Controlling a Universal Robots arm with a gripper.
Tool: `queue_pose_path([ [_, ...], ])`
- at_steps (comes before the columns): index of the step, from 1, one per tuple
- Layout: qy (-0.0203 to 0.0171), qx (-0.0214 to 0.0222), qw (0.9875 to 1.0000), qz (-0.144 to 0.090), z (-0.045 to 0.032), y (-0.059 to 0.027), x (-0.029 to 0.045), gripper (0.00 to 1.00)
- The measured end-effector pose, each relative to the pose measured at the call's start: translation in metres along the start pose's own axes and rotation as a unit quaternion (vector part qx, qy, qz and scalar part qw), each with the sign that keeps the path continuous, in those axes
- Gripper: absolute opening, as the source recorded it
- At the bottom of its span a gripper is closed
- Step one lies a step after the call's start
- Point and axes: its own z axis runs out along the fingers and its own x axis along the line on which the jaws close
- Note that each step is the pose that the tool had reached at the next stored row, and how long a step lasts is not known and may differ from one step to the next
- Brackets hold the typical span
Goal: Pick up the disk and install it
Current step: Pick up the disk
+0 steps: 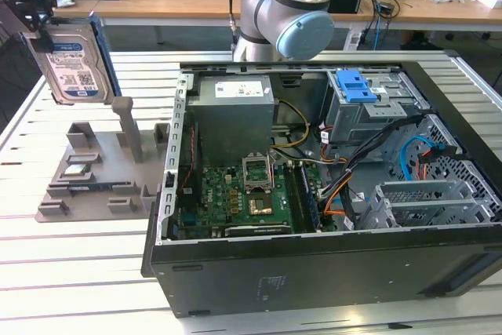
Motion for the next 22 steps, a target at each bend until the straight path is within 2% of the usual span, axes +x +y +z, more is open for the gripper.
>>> queue_pose_path([
  [3, 0.0000, 0.0000, 1.0000, 0.000, -0.0063, 0.0000, 0.0001, 0.37],
  [8, 0.0000, 0.0000, 1.0000, 0.000, -0.0221, 0.0001, 0.0004, 0.37],
  [14, 0.0000, 0.0000, 1.0000, 0.000, -0.0300, 0.0002, 0.0006, 0.37],
  [22, 0.0000, 0.0000, 1.0000, 0.000, -0.0440, 0.0003, 0.0009, 0.37],
])
